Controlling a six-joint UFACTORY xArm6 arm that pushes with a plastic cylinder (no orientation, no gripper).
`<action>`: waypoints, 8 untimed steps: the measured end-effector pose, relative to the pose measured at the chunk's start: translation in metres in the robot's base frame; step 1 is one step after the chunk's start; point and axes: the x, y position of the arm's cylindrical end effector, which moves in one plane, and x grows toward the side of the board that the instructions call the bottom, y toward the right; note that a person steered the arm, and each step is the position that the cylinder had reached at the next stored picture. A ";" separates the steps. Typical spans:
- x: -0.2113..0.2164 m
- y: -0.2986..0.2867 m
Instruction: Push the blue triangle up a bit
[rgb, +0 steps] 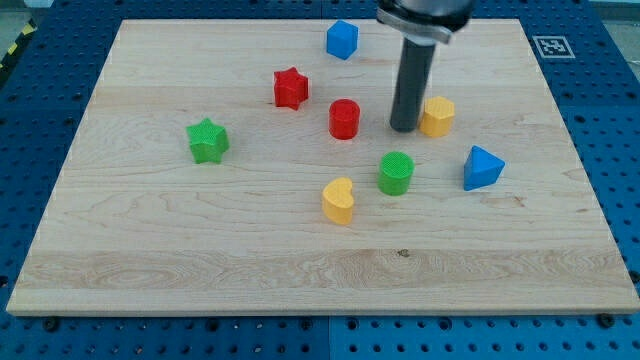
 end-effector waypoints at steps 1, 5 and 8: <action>0.024 0.010; 0.013 0.071; 0.098 0.113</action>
